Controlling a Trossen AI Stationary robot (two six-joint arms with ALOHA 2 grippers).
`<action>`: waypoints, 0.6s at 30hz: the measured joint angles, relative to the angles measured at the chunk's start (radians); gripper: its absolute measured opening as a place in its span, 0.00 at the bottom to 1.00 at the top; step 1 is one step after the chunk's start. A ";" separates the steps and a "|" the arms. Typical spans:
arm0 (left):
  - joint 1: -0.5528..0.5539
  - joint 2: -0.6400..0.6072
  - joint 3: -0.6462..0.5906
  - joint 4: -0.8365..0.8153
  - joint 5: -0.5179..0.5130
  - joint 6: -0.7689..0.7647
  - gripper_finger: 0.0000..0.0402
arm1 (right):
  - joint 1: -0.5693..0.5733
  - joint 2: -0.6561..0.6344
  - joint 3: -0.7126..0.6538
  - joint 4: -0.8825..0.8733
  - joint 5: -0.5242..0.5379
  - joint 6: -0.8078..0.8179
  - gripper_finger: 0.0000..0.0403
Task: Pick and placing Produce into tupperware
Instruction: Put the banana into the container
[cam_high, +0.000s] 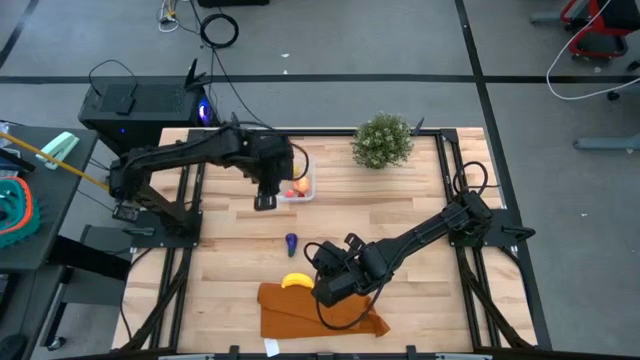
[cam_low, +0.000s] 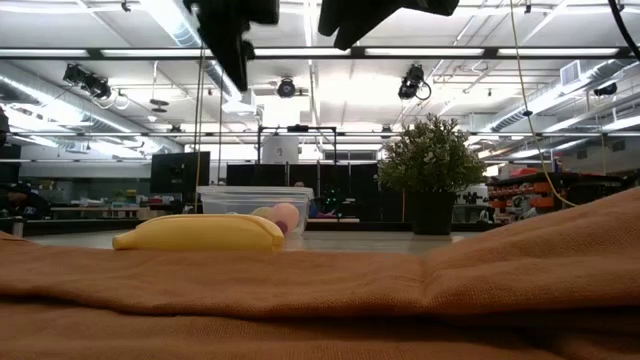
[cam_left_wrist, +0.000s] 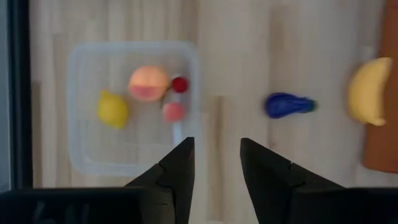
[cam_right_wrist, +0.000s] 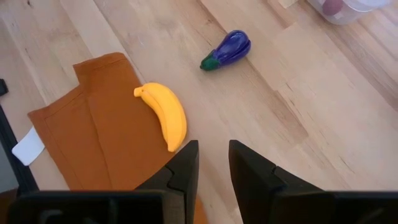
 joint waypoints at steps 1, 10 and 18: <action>-0.018 -0.001 0.012 -0.003 0.001 -0.012 0.35 | 0.003 0.000 0.000 0.000 -0.001 0.000 0.24; -0.183 0.000 0.020 -0.014 -0.002 -0.184 0.41 | 0.070 0.000 0.000 -0.055 -0.009 0.057 0.24; -0.333 0.000 0.020 0.063 -0.006 -0.392 0.41 | 0.114 0.000 0.000 -0.115 -0.005 0.136 0.24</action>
